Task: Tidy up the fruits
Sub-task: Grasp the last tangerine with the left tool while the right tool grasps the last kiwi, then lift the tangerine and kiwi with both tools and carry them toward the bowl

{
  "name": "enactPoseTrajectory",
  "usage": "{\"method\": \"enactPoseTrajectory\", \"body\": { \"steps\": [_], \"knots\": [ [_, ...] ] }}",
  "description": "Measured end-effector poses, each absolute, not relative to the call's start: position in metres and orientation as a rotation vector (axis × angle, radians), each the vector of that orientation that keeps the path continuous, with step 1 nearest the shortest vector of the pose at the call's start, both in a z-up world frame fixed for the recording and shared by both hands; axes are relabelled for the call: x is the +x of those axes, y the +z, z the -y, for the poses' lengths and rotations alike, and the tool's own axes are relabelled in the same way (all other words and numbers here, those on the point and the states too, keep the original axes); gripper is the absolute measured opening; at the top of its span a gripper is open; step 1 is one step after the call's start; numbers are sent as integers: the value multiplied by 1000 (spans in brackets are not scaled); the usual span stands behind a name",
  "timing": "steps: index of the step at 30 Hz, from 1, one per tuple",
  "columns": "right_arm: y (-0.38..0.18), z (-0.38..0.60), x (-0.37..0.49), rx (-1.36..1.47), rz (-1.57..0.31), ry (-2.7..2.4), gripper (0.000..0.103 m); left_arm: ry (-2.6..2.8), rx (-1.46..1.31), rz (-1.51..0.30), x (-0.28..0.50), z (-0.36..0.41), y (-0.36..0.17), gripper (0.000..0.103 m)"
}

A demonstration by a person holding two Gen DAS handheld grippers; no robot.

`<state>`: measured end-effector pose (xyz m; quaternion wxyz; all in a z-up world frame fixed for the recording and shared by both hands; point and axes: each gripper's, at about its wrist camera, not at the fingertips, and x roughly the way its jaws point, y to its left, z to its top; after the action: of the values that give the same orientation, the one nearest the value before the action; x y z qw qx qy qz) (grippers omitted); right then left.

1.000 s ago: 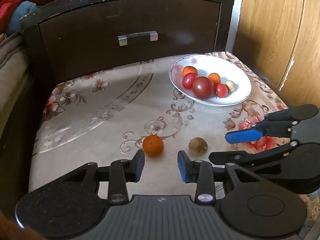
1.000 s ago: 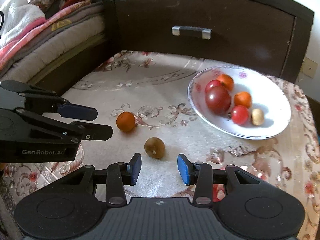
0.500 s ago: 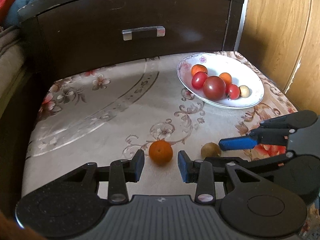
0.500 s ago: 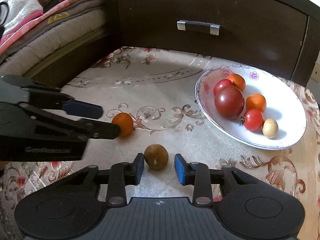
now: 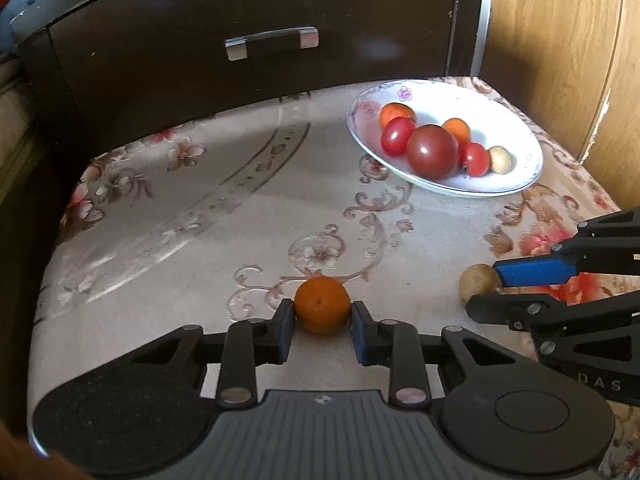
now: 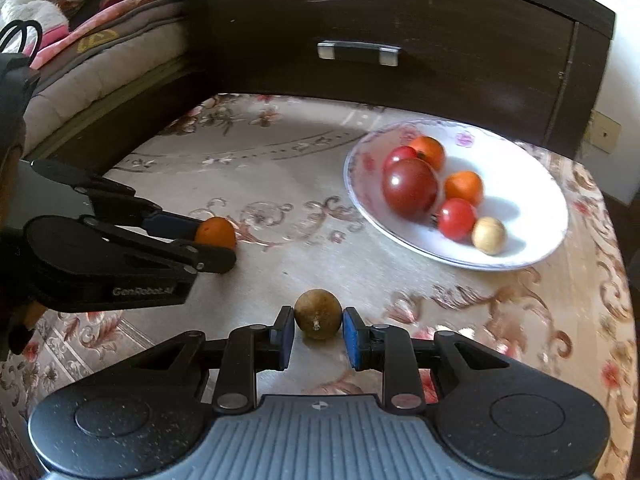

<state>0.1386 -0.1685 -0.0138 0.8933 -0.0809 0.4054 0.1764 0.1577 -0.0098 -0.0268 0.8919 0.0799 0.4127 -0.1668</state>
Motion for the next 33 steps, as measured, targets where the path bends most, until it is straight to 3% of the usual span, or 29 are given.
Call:
{"method": "enactPoseTrajectory", "body": {
  "steps": [26, 33],
  "knots": [
    [-10, 196, 59, -231, -918, 312, 21, -509, 275, -908, 64, 45, -21, 38],
    [-10, 196, 59, -216, -911, 323, 27, -509, 245, -916, 67, 42, -21, 44]
  ]
}}
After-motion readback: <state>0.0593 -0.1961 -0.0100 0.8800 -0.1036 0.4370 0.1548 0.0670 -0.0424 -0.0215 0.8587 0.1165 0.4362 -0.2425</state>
